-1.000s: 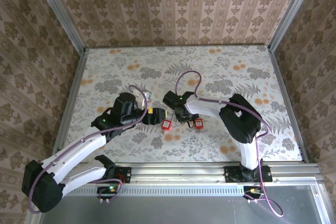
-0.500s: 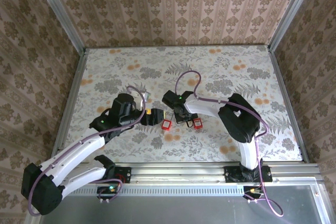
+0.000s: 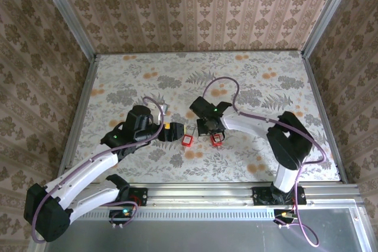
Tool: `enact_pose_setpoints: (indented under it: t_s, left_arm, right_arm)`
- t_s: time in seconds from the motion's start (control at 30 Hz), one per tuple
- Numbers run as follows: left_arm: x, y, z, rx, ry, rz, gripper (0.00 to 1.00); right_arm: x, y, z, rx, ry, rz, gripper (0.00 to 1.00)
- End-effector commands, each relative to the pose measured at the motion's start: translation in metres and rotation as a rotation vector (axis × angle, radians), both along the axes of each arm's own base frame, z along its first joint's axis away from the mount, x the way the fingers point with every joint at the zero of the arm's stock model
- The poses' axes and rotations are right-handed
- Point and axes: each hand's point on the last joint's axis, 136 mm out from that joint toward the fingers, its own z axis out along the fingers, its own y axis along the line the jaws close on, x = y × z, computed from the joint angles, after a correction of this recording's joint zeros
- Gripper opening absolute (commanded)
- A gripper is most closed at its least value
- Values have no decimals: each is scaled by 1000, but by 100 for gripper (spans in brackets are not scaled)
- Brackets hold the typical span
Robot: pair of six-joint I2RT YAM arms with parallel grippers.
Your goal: Unlock with the key
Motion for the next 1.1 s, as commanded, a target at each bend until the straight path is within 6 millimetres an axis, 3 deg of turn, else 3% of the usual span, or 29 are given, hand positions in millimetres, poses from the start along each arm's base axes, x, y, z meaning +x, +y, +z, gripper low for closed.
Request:
enact_pose_setpoints:
  t_s: [0.0,0.2,0.37,0.47,0.53,0.67,0.9,1.07]
  left_arm:
    - [0,-2,-3,-12,-5,-16,92]
    - [-1,-1,-10,-4,7,-11,91]
    - [-3,0,-13,5,13,-11,91]
    - [-3,1,-14,13,14,-8,91]
    - [-3,1,-13,11,10,-9,91]
    - [-2,0,-11,5,8,-9,91]
    - [-3,0,-13,7,15,-9,91]
    - [-3,0,-14,10,17,-8,91]
  right_arm:
    - [-5,15,21,123,-8,11,0]
    - [-5,25,36,245,-18,7,0]
    - [-10,5,31,182,13,-29,1]
    - [-20,-8,25,87,28,-15,29]
    - [-26,-9,20,70,38,-7,42]
    - [-37,-8,0,46,63,-8,54]
    - [-41,-3,-27,-13,79,12,57]
    - [-34,1,-11,-22,13,27,56]
